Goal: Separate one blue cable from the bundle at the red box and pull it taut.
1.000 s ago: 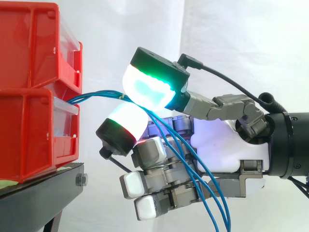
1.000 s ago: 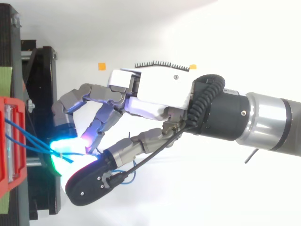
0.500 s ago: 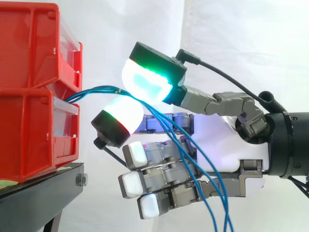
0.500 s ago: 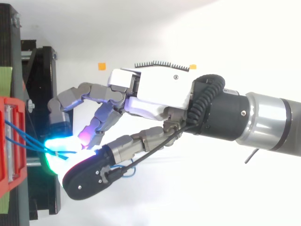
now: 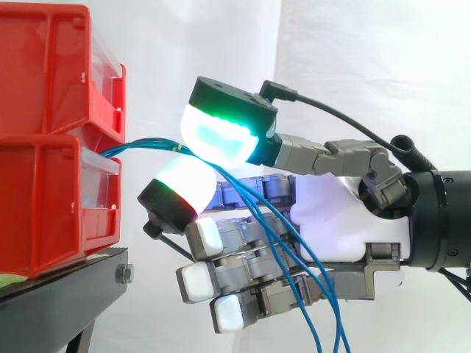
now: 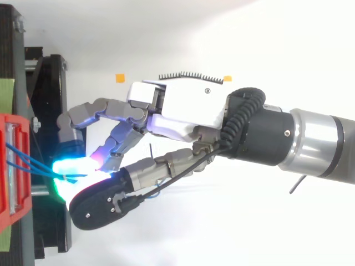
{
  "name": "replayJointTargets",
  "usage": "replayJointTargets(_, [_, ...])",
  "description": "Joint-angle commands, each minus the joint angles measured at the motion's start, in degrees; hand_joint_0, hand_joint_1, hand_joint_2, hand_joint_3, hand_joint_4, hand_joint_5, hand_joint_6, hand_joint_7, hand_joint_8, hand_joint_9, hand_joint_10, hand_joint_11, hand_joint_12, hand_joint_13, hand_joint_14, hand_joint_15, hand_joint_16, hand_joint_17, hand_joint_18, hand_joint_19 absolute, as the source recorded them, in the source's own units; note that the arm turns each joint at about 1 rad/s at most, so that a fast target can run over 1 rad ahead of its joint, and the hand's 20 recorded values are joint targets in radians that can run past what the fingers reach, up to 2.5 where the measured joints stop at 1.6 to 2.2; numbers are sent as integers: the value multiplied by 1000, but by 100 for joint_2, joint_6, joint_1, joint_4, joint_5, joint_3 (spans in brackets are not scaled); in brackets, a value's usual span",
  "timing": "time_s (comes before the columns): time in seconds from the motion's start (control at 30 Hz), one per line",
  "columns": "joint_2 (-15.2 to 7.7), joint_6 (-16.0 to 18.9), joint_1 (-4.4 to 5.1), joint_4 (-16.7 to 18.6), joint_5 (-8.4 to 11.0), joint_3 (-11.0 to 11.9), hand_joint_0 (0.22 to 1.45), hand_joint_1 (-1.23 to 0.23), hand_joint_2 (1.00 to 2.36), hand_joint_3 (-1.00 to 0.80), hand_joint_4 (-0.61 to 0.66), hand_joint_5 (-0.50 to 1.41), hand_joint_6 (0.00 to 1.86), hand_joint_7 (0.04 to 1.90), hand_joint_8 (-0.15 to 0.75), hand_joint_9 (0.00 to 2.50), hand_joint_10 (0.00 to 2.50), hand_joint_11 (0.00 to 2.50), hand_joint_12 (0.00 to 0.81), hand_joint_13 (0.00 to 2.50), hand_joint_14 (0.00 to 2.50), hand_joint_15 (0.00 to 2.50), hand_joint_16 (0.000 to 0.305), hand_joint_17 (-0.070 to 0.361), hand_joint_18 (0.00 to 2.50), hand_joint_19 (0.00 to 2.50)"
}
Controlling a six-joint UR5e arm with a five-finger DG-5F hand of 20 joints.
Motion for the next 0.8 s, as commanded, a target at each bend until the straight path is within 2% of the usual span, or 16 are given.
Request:
replayJointTargets(0.0, [1,0,0,0,0,1,669,-890,1012,-360,88,-189,833,1277,311,910,29,930,410,867,24,590,52,117,720,689])
replayJointTargets(0.1, [1,0,0,18,0,1,771,-934,1000,-500,104,-199,872,1264,314,956,29,1056,397,873,25,593,51,115,722,655])
replayJointTargets(0.3, [1,9,0,9,0,1,798,-957,1000,-500,87,-180,902,1286,324,1046,30,1161,396,913,23,599,49,110,738,631])
replayJointTargets(0.47, [-8,0,0,26,0,1,724,-963,1000,-500,115,-159,905,1340,336,1092,31,1200,398,932,26,607,47,106,747,638])
replayJointTargets(0.63, [1,9,0,0,0,1,567,-945,1000,-500,110,-136,893,1247,341,1130,32,1204,405,948,25,616,47,107,755,658])
replayJointTargets(0.77, [1,9,0,0,0,1,505,-931,1000,-500,111,-128,886,1204,350,1147,29,1173,416,964,24,613,50,112,780,657])
